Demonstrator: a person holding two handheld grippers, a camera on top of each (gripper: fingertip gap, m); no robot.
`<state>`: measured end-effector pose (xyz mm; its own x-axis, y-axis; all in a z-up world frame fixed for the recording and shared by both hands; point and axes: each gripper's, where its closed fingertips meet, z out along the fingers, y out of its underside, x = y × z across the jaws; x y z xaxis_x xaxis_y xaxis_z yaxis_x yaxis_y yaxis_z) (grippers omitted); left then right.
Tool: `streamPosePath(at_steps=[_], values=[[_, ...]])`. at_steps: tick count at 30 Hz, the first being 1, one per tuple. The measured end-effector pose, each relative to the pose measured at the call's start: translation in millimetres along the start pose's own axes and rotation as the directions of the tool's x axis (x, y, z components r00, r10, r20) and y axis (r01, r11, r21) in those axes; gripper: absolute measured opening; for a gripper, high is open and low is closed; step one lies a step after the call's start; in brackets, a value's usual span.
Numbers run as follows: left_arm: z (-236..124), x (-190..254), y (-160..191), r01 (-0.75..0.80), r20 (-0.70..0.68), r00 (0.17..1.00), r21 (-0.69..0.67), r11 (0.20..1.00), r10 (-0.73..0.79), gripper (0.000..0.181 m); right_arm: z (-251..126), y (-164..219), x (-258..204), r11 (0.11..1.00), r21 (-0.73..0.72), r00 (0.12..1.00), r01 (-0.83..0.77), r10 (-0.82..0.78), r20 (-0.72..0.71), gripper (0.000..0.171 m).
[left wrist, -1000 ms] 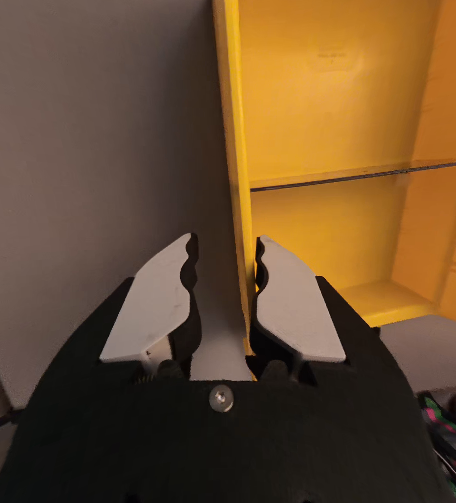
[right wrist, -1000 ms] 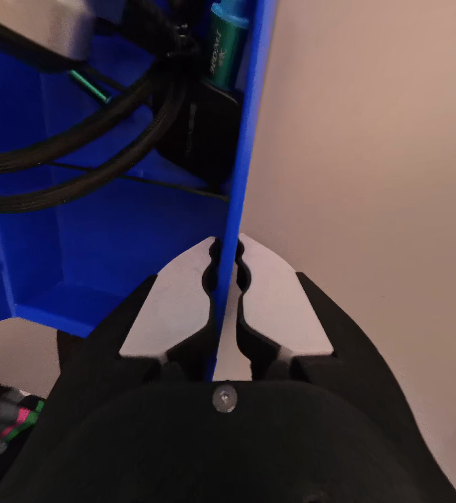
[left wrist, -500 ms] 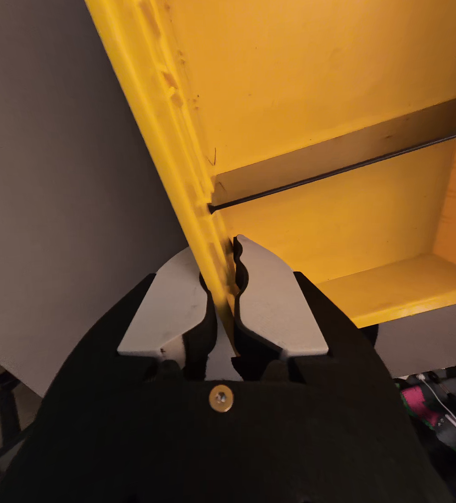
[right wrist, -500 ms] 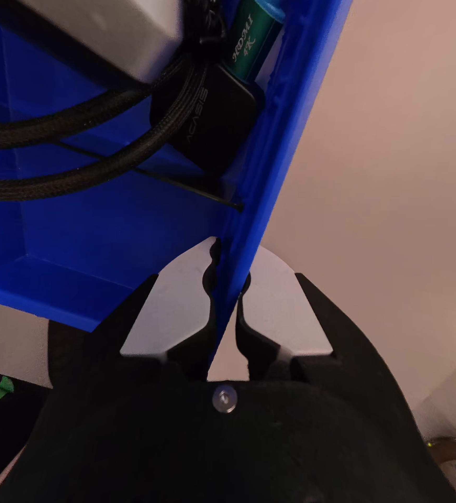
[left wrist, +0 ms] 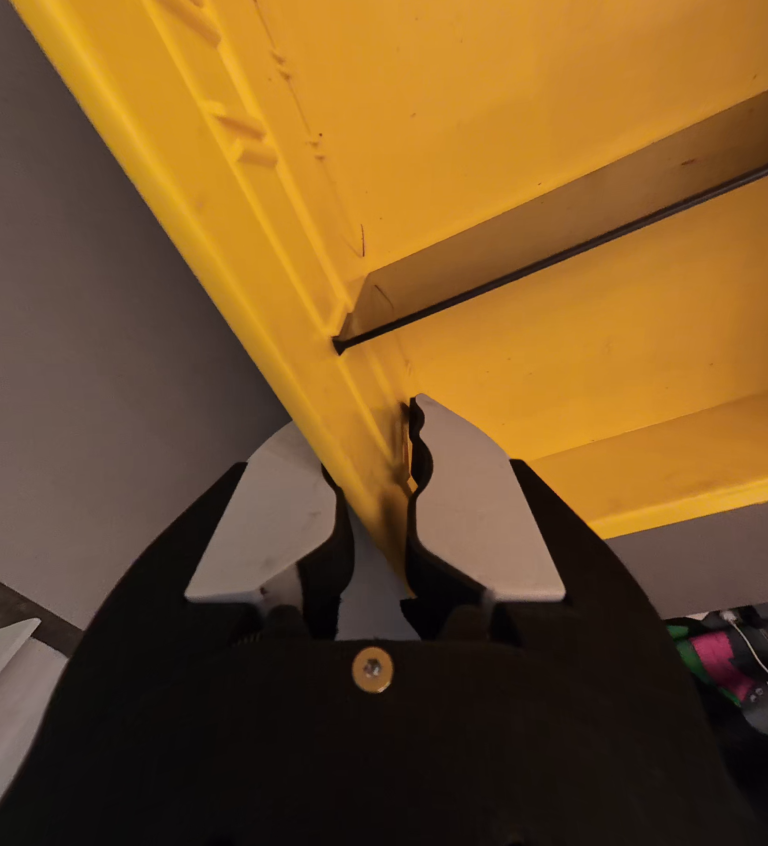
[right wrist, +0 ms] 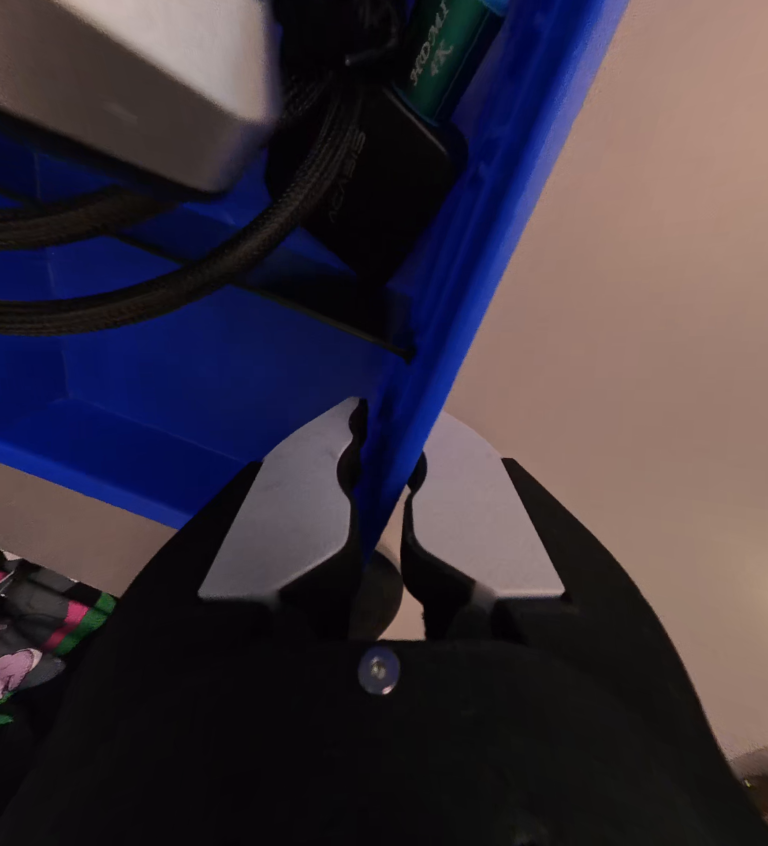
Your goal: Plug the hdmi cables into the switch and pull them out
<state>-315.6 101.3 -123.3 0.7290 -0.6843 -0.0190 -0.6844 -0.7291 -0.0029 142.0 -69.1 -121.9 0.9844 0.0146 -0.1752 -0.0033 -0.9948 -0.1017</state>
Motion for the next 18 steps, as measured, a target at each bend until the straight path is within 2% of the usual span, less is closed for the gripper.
streamPosePath(at_steps=[2, 5, 8, 10, 11, 12, 14, 15, 16, 18], values=[[-0.6, 0.8, 1.2, -0.008, -0.017, 1.0, -0.002, 1.0, 0.008, 0.022, -6.4, -0.7, -0.5, 1.0, 0.013, 1.0, 0.008, -0.008, -0.023, 0.016], [-5.2, 0.5, 4.2, 0.007, -0.045, 0.999, 0.003, 1.0, -0.007, 0.027, -38.1, -5.1, 4.6, 0.991, 0.129, 0.994, -0.025, 0.038, -0.1, 0.017], [-19.3, -0.8, 4.1, 0.029, -0.052, 0.998, 0.054, 0.998, -0.026, 0.026, -96.9, -21.8, -13.2, 0.921, 0.389, 0.983, 0.021, 0.052, -0.175, 0.023], [-31.5, -2.7, 2.9, 0.013, -0.028, 1.0, 0.103, 0.995, -0.01, 0.027, -145.1, -41.4, -54.6, 0.777, 0.61, 0.978, 0.155, -0.033, -0.206, 0.027], [-38.5, -3.4, 2.1, 0.003, -0.015, 1.0, 0.132, 0.991, -0.001, 0.026, -171.3, -50.3, -84.1, 0.655, 0.716, 0.967, 0.24, -0.1, -0.234, 0.029], [-46.1, -4.7, 1.1, -0.004, 0.001, 1.0, 0.165, 0.986, 0.004, 0.026, -197.7, -56.0, -117.5, 0.494, 0.807, 0.946, 0.324, -0.168, -0.277, 0.038], [-64.4, -12.3, -2.8, -0.009, 0.06, 0.998, 0.248, 0.969, -0.007, 0.028, -228.4, -48.4, -181.3, 0.192, 0.879, 0.883, 0.436, -0.278, -0.377, 0.045], [-74.6, -14.3, -5.2, -0.008, 0.076, 0.997, 0.298, 0.955, -0.015, 0.025, -232.8, -43.2, -209.9, 0.076, 0.887, 0.852, 0.456, -0.324, -0.411, 0.047], [-85.5, -15.3, -8.3, -0.008, 0.085, 0.996, 0.353, 0.936, -0.023, 0.026, -228.1, -41.2, -232.3, 0.031, 0.894, 0.839, 0.446, -0.361, -0.406, 0.047], [-109.6, -19.8, -15.8, -0.014, 0.119, 0.992, 0.47, 0.883, -0.048, 0.028, -193.5, -48.8, -264.5, 0.101, 0.904, 0.833, 0.415, -0.443, -0.333, 0.052]])
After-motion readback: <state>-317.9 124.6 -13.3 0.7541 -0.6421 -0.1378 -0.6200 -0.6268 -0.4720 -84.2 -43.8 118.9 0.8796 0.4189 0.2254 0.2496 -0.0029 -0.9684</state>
